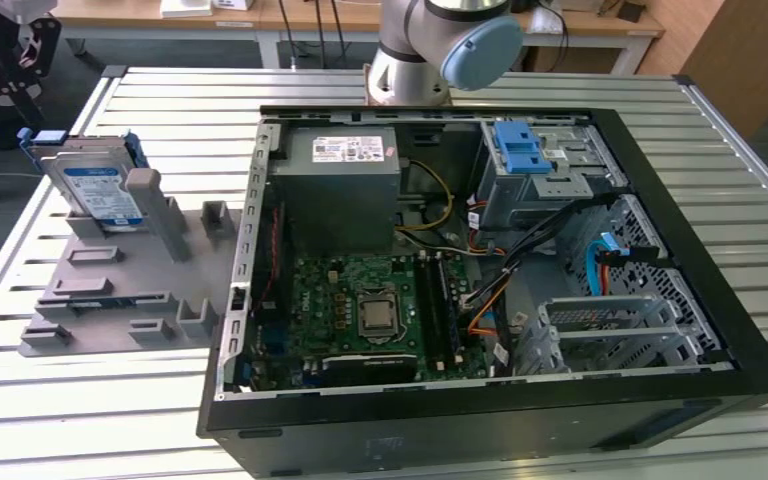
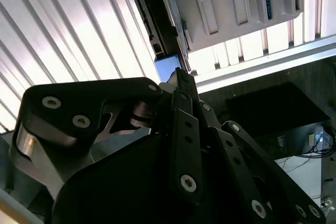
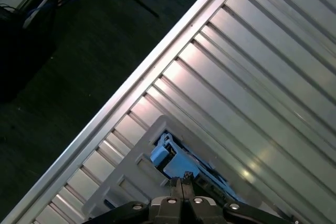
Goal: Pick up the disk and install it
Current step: 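Pick up the disk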
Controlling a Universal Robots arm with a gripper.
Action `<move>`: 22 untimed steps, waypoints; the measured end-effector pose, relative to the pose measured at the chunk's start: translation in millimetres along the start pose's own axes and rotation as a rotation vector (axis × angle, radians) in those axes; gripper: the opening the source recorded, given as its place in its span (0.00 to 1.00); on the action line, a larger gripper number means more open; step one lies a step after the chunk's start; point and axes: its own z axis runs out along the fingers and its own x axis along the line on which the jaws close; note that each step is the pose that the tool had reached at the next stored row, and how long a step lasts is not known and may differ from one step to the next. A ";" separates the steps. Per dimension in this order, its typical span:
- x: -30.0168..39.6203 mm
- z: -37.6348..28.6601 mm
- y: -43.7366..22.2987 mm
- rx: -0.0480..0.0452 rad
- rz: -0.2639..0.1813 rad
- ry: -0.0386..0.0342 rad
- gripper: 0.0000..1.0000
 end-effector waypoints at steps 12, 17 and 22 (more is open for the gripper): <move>0.0 0.5 0.0 -0.0004 -0.129 0.0032 0.11; 0.0 1.2 -0.1 -0.0003 -0.196 0.0046 0.11; 0.1 2.6 -0.1 0.0013 -0.252 0.0042 0.11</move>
